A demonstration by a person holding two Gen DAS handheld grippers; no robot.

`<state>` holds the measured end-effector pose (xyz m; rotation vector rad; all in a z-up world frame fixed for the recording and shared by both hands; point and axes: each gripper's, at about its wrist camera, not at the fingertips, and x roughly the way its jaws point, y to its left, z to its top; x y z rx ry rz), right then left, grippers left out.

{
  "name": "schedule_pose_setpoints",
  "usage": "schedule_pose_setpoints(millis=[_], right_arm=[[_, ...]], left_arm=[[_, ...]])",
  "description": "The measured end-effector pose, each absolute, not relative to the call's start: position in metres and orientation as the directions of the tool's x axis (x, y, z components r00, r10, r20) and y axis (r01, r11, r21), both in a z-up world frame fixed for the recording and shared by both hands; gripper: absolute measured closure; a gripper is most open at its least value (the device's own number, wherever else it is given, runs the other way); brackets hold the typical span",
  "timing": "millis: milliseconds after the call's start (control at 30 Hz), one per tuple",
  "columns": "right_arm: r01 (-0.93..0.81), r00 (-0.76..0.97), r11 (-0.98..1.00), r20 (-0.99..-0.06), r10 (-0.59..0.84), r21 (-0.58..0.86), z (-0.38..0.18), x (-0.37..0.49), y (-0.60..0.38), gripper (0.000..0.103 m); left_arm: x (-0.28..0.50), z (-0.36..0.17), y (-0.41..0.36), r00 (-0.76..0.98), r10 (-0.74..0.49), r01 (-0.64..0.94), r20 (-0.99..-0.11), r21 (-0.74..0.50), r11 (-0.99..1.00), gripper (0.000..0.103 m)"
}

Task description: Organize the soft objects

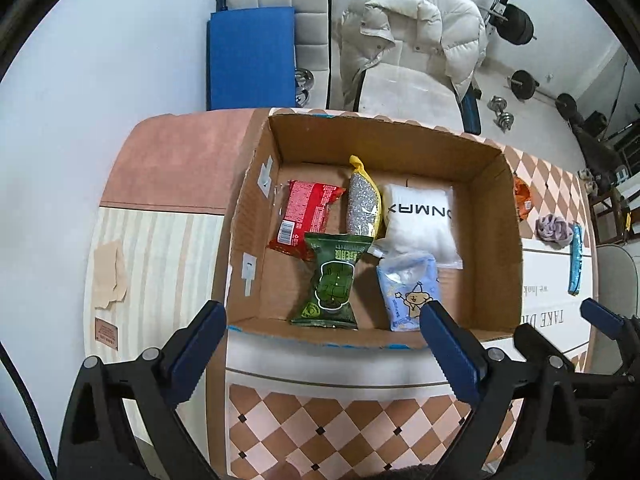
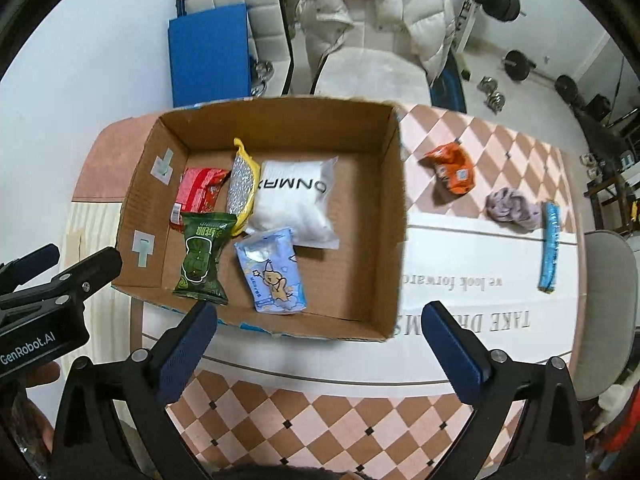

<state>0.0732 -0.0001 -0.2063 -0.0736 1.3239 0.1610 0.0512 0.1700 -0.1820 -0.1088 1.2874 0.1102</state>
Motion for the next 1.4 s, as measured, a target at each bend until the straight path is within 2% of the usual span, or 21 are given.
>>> schedule_pose_setpoints(millis=[400, 600, 767, 900, 1100, 1267, 1300, 1367, 1400], right_arm=[[-0.169, 0.308, 0.983, -0.943, 0.123, 0.072, -0.156, 0.046, -0.023, 0.000], [-0.167, 0.301, 0.976, -0.936, 0.183, 0.137, -0.150, 0.039, -0.034, 0.000], [-0.120, 0.308, 0.978, -0.930, 0.198, 0.169, -0.148, 0.046, -0.064, 0.000], [-0.017, 0.312, 0.983, -0.933, 0.181, 0.185, -0.152, 0.065, -0.122, 0.000], [0.184, 0.296, 0.974, -0.952, 0.075, 0.134, -0.169, 0.105, -0.244, 0.000], [0.315, 0.243, 0.943, -0.970, 0.029, 0.107, -0.203, 0.146, -0.340, 0.000], [0.333, 0.230, 0.936, -0.973, 0.034, 0.112, -0.215, 0.156, -0.358, 0.000], [0.354, 0.192, 0.929, -0.981, 0.039, 0.107, -0.236, 0.173, -0.382, 0.000], [0.358, 0.180, 0.927, -0.982, 0.052, 0.115, -0.246, 0.180, -0.390, 0.000]], left_arm=[[0.020, -0.136, 0.161, 0.374, 0.063, -0.159, -0.925, 0.003, 0.987, 0.001], [0.019, -0.125, 0.153, 0.373, 0.028, -0.154, -0.927, -0.032, 0.987, 0.001], [0.040, -0.115, 0.114, 0.376, 0.007, -0.084, -0.927, -0.026, 0.996, 0.001], [0.075, -0.118, 0.062, 0.353, -0.039, -0.003, -0.935, -0.042, 0.999, 0.001], [0.155, -0.159, -0.043, 0.202, -0.176, 0.112, -0.963, -0.156, 0.981, 0.001], [0.231, -0.224, -0.114, 0.012, -0.258, 0.073, -0.966, -0.256, 0.964, 0.002], [0.247, -0.241, -0.127, -0.022, -0.258, 0.062, -0.966, -0.259, 0.964, 0.005], [0.269, -0.271, -0.146, -0.073, -0.236, 0.046, -0.969, -0.239, 0.970, 0.018], [0.282, -0.291, -0.155, -0.117, -0.224, 0.043, -0.967, -0.231, 0.972, 0.020]])
